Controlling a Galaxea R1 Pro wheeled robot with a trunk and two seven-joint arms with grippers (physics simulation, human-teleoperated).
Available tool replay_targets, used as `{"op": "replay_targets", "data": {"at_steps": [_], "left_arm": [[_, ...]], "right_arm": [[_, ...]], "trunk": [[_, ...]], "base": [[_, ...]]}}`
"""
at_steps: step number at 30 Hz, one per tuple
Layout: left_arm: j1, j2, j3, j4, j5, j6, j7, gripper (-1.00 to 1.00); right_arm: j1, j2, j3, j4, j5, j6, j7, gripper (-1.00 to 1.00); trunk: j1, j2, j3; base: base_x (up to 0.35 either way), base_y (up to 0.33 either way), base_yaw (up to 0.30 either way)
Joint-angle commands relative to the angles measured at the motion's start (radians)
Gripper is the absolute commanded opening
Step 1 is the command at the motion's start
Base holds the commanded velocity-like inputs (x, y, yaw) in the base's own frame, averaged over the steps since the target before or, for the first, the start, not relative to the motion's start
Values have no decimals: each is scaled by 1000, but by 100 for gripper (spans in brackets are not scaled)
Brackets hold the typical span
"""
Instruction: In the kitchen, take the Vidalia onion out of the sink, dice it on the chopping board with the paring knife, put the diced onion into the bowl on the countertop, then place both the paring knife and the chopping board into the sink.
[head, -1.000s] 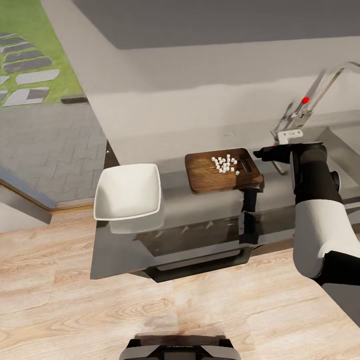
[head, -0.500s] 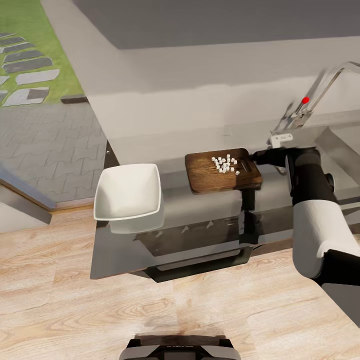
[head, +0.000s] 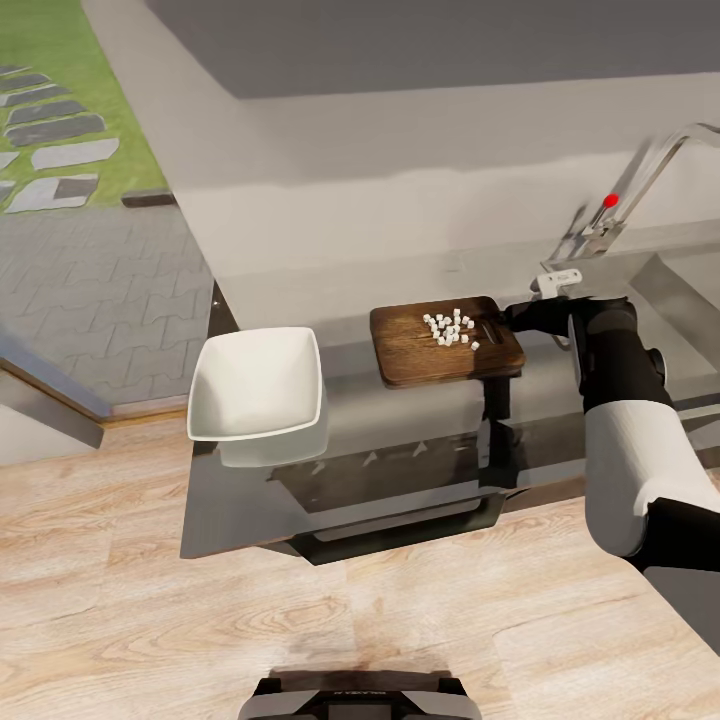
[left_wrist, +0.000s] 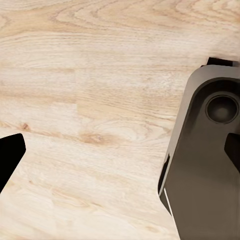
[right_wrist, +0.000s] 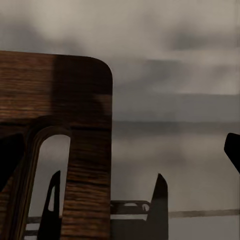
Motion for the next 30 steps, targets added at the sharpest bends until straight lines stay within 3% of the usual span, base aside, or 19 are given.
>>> {"op": "replay_targets", "data": {"at_steps": [1, 30], "left_arm": [[-2, -1, -9, 4, 8, -6, 1, 100], [-2, -2, -9, 4, 8, -5, 1, 100]], "right_arm": [[-1, 0, -2, -1, 11, 2, 10, 100], [-1, -6, -2, 81, 18, 0, -1, 100]], "trunk": [[0, -1, -1], [0, -1, -1]], "base": [[0, 0, 0], [0, 0, 0]]}}
